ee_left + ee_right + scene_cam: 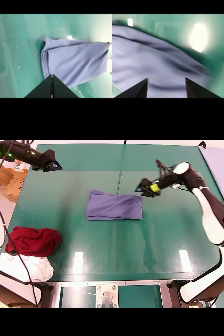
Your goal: Fold the shirts.
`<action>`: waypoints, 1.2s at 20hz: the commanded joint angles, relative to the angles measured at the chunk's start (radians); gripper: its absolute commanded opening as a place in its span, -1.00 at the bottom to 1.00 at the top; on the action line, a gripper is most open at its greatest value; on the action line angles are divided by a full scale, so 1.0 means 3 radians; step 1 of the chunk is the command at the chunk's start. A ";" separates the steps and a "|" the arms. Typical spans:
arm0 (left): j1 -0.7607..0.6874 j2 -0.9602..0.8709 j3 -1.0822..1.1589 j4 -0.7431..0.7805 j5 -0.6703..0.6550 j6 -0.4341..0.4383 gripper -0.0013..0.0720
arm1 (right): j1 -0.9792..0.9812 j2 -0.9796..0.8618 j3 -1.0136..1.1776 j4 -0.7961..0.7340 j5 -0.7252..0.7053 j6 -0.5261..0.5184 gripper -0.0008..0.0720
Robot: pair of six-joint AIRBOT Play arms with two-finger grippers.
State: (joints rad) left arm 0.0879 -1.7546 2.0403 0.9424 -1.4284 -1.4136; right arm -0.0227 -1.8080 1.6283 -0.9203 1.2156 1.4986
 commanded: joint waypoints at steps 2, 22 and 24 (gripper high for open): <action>0.0003 0.0003 -0.0001 0.0004 0.0006 0.0001 -0.91 | -0.0402 0.0008 -0.0539 0.0243 0.0164 -0.0354 0.45; 0.0000 0.0003 -0.0001 0.0004 -0.0303 0.0005 -0.91 | -0.1139 0.0340 0.0889 0.0697 0.0537 0.0045 -0.94; 0.0000 0.0003 -0.0001 0.0004 -0.0298 0.0005 -0.91 | -0.1662 0.0441 0.0888 0.0415 0.0605 0.0186 -0.95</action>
State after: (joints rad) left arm 0.0875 -1.7542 2.0403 0.9436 -1.5089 -1.4132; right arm -0.3359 -1.7161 1.8427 -0.6548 1.3300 1.4479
